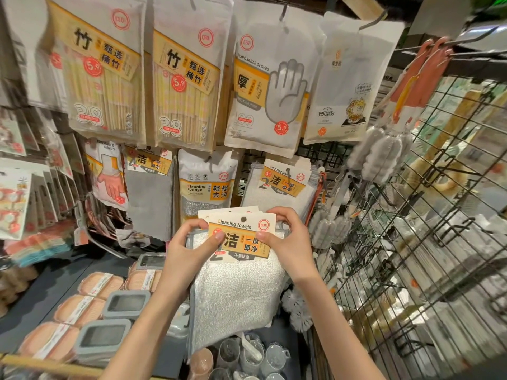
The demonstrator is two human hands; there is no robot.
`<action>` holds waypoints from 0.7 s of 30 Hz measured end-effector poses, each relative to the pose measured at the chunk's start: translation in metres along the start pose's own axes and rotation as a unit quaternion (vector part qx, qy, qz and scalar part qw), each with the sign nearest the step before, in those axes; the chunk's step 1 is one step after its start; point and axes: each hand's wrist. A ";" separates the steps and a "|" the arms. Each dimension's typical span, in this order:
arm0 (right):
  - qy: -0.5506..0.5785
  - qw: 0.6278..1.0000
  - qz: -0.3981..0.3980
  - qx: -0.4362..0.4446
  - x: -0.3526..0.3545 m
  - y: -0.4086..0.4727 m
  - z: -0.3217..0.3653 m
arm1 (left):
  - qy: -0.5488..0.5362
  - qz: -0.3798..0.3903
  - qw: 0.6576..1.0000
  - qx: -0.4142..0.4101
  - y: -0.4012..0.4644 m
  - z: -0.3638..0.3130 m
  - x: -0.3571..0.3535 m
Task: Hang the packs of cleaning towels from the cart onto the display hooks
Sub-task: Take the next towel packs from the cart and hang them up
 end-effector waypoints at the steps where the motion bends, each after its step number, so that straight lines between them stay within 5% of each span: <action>1: -0.001 1.000 -0.005 0.003 0.000 0.000 0.000 | -0.005 0.004 1.000 0.000 0.000 -0.001 0.001; 21: -0.050 0.996 -0.076 0.010 0.035 0.054 -0.017 | -0.019 -0.012 1.000 -0.023 0.020 0.004 0.014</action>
Point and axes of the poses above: each hand's wrist, its own y-axis towards the middle knuckle, its own x-axis out of the back of the hand, z = x × y, and after that the axes turned 14 degrees about x, right-handed
